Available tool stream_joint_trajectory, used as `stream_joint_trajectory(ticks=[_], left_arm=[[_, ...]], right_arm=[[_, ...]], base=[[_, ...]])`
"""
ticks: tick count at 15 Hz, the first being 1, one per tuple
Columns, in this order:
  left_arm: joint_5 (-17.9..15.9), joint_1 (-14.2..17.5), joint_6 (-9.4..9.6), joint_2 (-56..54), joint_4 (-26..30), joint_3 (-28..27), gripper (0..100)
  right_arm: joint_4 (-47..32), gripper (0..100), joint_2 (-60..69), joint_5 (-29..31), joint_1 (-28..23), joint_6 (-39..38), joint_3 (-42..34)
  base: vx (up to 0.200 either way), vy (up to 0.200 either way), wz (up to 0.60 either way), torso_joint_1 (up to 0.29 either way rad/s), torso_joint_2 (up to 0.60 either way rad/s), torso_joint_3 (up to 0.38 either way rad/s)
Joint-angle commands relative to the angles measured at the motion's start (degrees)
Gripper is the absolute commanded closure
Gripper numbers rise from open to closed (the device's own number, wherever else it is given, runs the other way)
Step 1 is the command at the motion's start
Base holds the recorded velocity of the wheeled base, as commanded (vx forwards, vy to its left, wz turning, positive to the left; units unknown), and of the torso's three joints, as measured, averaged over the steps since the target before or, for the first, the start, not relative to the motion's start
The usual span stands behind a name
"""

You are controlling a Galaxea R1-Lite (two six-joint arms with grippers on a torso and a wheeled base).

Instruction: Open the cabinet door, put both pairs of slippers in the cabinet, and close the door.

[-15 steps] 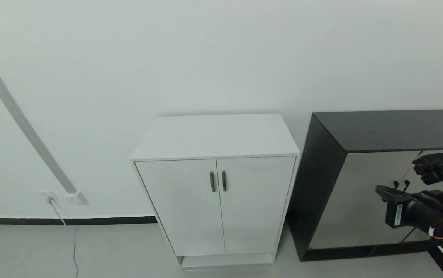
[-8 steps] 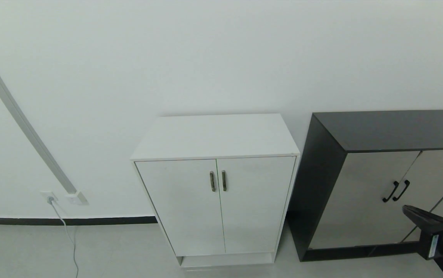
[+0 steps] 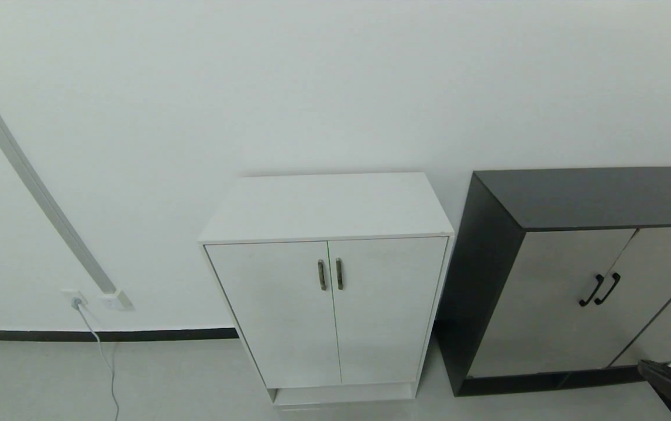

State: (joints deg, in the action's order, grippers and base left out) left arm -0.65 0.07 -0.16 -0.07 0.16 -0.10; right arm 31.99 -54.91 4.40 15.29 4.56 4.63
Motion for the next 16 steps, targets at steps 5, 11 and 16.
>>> stream_joint_trajectory(ticks=[5,11,16], left_arm=[[-0.06,0.01,-0.02,0.07,0.02,0.01,100],[-0.06,0.01,-0.02,0.07,0.02,0.01,100],[0.03,0.01,-0.02,0.07,0.02,0.01,100]], right_arm=[[-17.31,100,12.1,-8.88,0.09,0.01,-0.5],[-23.11,100,13.86,-10.82,0.88,-0.08,-4.63],[-26.8,100,15.09,-12.4,1.06,-0.08,-4.63]], base=[[0.0,0.0,0.0,0.0,0.0,0.0],[0.0,0.0,0.0,0.0,0.0,0.0],[0.0,0.0,0.0,0.0,0.0,0.0]])
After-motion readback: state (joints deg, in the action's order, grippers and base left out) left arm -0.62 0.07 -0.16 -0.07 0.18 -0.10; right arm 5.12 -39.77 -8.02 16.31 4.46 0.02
